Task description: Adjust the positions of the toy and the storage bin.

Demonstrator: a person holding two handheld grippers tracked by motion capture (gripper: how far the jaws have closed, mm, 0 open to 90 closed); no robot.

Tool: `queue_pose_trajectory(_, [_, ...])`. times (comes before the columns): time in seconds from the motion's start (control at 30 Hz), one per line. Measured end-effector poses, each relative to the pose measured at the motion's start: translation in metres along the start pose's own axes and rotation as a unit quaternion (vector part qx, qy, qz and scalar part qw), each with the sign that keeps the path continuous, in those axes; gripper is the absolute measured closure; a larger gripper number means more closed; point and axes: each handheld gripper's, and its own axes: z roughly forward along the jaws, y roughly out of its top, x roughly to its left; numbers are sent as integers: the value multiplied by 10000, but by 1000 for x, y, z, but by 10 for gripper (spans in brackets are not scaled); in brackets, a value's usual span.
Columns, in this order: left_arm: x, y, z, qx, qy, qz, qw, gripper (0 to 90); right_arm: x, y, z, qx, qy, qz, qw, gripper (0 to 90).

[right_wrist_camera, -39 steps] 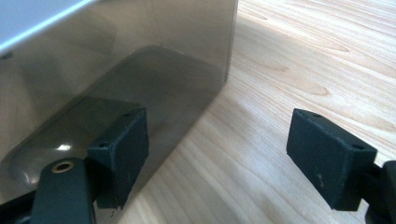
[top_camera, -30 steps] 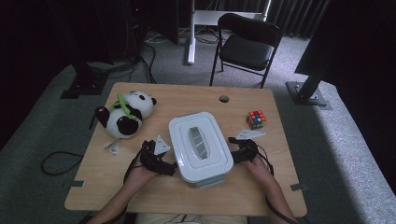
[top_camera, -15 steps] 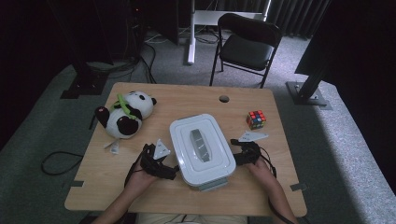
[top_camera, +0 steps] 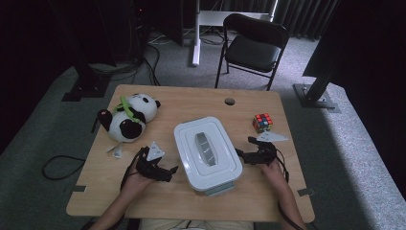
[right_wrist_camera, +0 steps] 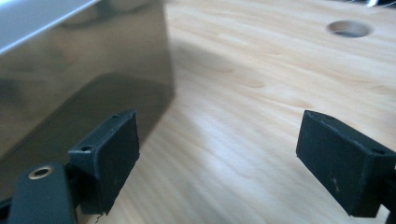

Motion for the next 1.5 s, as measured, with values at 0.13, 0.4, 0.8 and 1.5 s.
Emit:
queue_pose_trajectory(0.13, [7,-8,3,71,7,-129,9999,10,-8,3,-10,-181,-159,148,9996,118])
queue_pose_trajectory(0.4, [14,-20,5,194,-12,-198,9996,10,-26,10,-21,-354,-574,403,9969,118])
queue_pose_trajectory(0.8, [19,-29,4,297,64,-182,9994,10,-58,18,-19,-385,-1334,667,9881,112])
queue_pose_trajectory(1.5, [19,-30,9,606,-50,-143,9981,10,-104,22,22,452,-2055,939,9731,113])
